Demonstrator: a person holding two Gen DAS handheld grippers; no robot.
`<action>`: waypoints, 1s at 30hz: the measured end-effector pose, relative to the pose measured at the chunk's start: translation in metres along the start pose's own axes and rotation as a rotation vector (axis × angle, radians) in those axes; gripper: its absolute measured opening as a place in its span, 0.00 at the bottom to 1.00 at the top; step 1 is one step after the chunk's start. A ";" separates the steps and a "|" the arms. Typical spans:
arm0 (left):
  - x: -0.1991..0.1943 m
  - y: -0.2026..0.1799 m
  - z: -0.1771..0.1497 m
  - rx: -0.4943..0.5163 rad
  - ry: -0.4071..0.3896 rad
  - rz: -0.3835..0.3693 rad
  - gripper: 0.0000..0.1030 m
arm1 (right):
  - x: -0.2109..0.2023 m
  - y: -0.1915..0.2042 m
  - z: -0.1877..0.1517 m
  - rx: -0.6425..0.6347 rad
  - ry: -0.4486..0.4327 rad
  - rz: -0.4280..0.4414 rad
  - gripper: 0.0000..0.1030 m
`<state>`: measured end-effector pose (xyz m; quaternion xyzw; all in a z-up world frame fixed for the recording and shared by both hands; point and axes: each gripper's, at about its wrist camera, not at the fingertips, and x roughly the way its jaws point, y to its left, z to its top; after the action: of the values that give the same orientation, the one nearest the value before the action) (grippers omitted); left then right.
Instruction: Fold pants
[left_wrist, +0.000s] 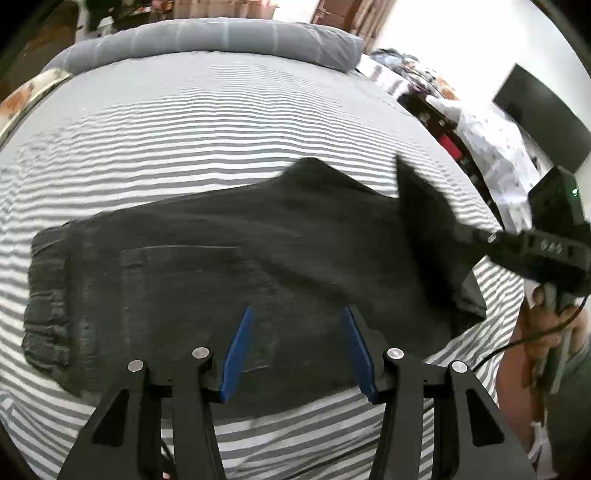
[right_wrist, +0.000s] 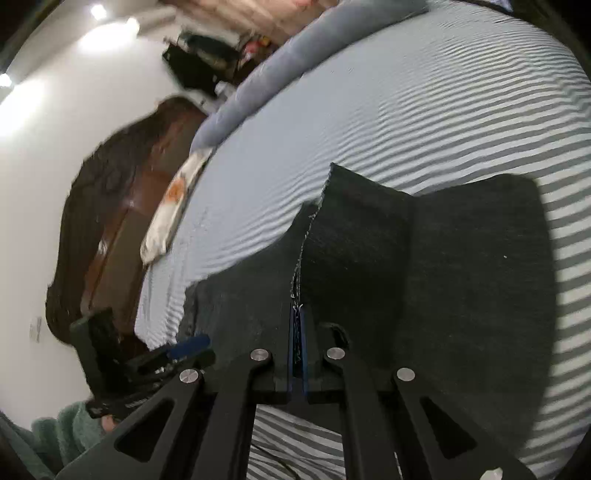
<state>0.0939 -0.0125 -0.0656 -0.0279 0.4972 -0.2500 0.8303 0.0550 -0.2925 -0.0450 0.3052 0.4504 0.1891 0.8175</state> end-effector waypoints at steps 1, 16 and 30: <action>-0.003 0.009 -0.001 -0.016 -0.002 -0.004 0.50 | 0.010 0.005 -0.003 -0.008 0.018 -0.001 0.04; -0.002 0.038 -0.004 -0.111 0.010 -0.131 0.51 | 0.065 0.039 -0.037 -0.044 0.089 -0.078 0.40; 0.057 -0.004 0.006 -0.128 0.167 -0.237 0.55 | -0.018 -0.046 -0.109 0.272 -0.023 -0.098 0.43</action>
<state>0.1185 -0.0423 -0.1074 -0.1182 0.5726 -0.3157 0.7473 -0.0459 -0.3019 -0.1093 0.3928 0.4767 0.0827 0.7820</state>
